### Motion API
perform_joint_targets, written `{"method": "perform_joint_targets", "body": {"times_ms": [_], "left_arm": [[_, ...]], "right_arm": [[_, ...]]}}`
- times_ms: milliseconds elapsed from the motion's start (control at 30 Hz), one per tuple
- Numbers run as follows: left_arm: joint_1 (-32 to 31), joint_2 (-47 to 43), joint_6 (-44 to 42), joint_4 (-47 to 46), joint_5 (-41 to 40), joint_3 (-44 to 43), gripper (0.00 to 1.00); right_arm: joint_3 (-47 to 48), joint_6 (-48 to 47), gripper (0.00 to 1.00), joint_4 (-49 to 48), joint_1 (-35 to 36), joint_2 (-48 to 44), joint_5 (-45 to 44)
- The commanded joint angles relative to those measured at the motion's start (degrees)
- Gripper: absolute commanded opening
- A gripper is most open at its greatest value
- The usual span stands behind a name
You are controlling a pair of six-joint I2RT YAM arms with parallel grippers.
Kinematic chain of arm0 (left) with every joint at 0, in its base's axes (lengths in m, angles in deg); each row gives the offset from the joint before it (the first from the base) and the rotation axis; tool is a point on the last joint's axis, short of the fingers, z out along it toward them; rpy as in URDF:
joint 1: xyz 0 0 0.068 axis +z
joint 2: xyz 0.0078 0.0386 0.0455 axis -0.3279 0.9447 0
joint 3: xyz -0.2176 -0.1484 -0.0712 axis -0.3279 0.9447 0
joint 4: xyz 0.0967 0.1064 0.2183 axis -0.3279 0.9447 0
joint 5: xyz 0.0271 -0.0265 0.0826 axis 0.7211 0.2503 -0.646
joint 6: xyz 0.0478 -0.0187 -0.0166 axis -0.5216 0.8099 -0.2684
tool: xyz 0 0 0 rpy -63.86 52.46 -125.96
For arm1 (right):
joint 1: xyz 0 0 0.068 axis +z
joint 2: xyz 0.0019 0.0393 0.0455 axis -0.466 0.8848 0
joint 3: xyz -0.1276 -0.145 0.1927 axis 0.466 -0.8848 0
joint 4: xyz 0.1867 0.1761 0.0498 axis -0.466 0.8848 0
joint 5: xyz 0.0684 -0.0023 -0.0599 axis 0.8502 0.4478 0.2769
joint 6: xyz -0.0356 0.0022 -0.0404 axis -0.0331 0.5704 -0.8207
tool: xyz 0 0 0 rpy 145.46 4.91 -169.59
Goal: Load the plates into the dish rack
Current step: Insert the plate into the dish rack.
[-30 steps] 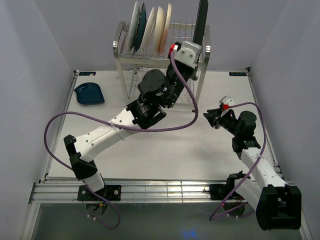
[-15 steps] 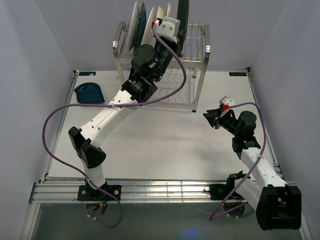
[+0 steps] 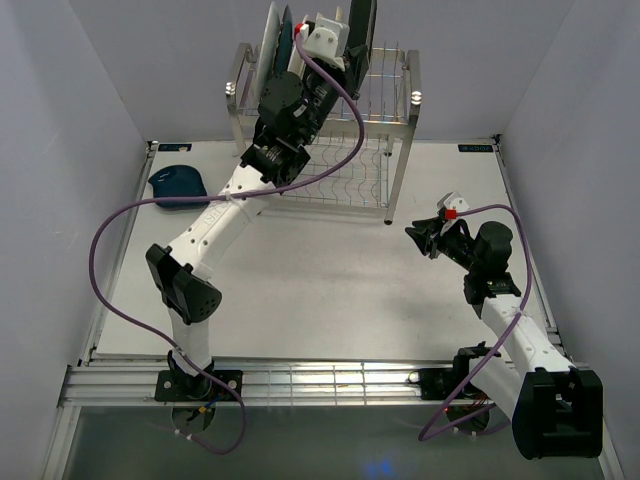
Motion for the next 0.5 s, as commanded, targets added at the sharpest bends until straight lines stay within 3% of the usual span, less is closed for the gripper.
{"method": "perform_joint_targets", "body": {"times_ms": [0,467], "left_arm": [[0.3,-3.5,-0.6,-12.8,3.6,-5.9,0.0],[0.3,-1.3,-6.0,-17.8,2.7,-4.3,0.0]], "right_arm": [[0.4,-0.3,0.33,-2.6,-0.3,0.5,1.2],[0.7,-0.7,0.33,-2.1,-0.3,0.7,1.9]]}}
